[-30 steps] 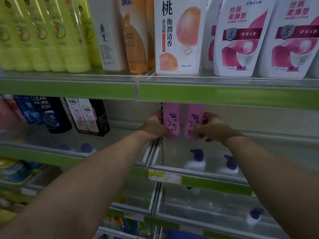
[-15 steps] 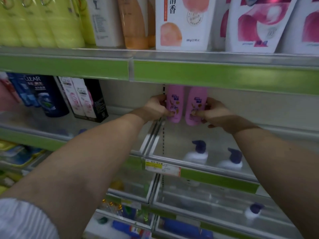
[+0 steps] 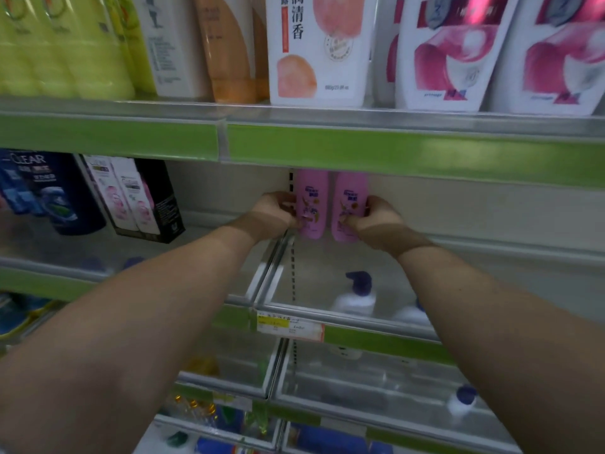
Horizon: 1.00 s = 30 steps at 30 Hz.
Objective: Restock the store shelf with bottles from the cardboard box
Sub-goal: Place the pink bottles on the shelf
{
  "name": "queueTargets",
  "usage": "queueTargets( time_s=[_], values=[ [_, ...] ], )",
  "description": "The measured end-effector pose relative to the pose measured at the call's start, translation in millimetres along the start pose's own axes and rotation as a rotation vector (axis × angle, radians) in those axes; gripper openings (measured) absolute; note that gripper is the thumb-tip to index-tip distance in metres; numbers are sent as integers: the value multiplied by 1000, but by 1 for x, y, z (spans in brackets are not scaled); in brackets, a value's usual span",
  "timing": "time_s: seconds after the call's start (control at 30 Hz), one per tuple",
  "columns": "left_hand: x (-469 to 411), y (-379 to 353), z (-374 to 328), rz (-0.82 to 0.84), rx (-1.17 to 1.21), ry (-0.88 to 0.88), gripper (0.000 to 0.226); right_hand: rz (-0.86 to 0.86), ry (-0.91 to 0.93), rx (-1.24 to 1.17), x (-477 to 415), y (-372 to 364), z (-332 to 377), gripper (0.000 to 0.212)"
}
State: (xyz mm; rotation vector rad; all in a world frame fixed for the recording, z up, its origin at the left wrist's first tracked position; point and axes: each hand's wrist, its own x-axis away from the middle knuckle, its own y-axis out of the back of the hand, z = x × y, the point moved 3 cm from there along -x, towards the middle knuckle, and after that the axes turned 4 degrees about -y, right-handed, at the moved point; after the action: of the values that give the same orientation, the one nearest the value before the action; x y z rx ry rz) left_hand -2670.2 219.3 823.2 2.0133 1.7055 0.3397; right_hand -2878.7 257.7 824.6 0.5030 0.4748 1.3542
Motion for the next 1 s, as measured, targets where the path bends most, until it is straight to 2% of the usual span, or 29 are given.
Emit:
queueTargets(
  time_s=[0.07,0.17,0.2,0.3,0.37,0.43,0.5,0.63,0.77,0.83,0.9,1.0],
  values=[
    [3,3,0,-3,4,18,55,-11,-23,4,1,1,-1,33],
    [16,18,-1,-76,-20,38,47,-113,-117,41,16,9,0,63],
    [21,26,-1,-125,-31,14,44,-176,-135,30,23,12,1,66],
    [57,60,4,-267,-13,-119,35,-326,-14,-119,71,9,21,42],
    [101,85,9,-320,2,-194,24,-314,118,-249,117,-12,42,19],
    [159,109,19,-356,28,-250,18,-214,219,-343,167,-50,62,9],
    [215,124,47,-408,86,-249,17,-89,252,-395,212,-98,74,13],
    [309,124,150,-411,95,-48,16,242,147,-181,275,-223,59,10],
    [375,112,262,-271,-73,263,23,488,17,158,309,-339,25,17],
    [398,105,307,-179,-136,396,17,583,-47,327,320,-380,1,22],
    [413,94,343,-73,-194,478,12,630,-87,507,329,-408,-27,23],
    [425,73,386,126,-308,521,25,673,-146,663,340,-438,-70,25]
  ],
)
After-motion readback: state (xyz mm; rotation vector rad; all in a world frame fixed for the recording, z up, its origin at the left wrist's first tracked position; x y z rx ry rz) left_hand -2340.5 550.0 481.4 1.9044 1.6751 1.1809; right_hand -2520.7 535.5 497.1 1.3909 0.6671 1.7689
